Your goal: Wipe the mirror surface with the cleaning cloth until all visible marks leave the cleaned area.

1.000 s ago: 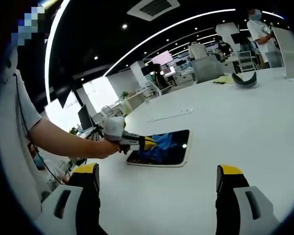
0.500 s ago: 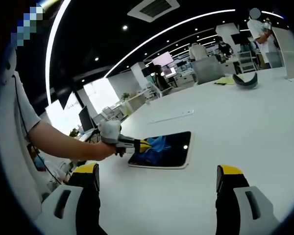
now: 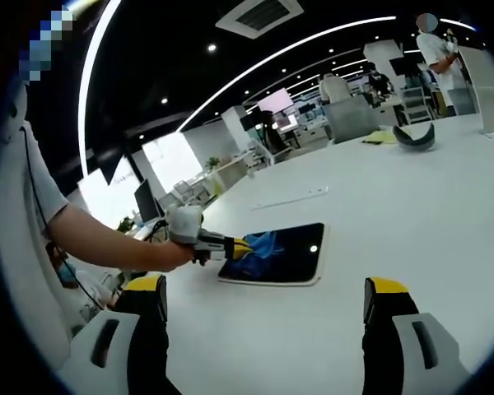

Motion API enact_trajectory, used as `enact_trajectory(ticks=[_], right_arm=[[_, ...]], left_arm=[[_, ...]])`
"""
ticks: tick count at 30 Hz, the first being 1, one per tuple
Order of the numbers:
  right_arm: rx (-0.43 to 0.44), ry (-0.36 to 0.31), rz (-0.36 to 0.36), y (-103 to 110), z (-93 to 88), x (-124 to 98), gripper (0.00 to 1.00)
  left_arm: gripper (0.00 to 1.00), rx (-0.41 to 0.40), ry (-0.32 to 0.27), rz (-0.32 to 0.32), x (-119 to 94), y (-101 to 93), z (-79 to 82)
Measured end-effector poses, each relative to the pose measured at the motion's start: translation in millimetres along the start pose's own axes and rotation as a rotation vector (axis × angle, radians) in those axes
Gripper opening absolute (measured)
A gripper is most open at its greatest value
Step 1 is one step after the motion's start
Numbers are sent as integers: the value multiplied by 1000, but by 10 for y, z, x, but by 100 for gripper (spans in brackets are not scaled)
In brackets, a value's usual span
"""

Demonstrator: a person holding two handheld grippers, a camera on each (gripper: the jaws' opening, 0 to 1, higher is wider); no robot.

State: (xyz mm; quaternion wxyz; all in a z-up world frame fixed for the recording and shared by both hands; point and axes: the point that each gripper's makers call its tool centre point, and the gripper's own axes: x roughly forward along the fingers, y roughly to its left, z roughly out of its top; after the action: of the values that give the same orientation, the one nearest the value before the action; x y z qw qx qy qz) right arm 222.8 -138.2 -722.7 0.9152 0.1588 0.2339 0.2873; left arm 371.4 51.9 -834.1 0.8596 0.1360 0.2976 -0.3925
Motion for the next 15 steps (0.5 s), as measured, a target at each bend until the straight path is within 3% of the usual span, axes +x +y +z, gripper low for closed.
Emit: enact_trajectory(ticks=[15], right_arm=[[-13, -11, 15, 55, 61, 4, 100]], left_arm=[[3, -4, 17, 23, -118, 66, -91]])
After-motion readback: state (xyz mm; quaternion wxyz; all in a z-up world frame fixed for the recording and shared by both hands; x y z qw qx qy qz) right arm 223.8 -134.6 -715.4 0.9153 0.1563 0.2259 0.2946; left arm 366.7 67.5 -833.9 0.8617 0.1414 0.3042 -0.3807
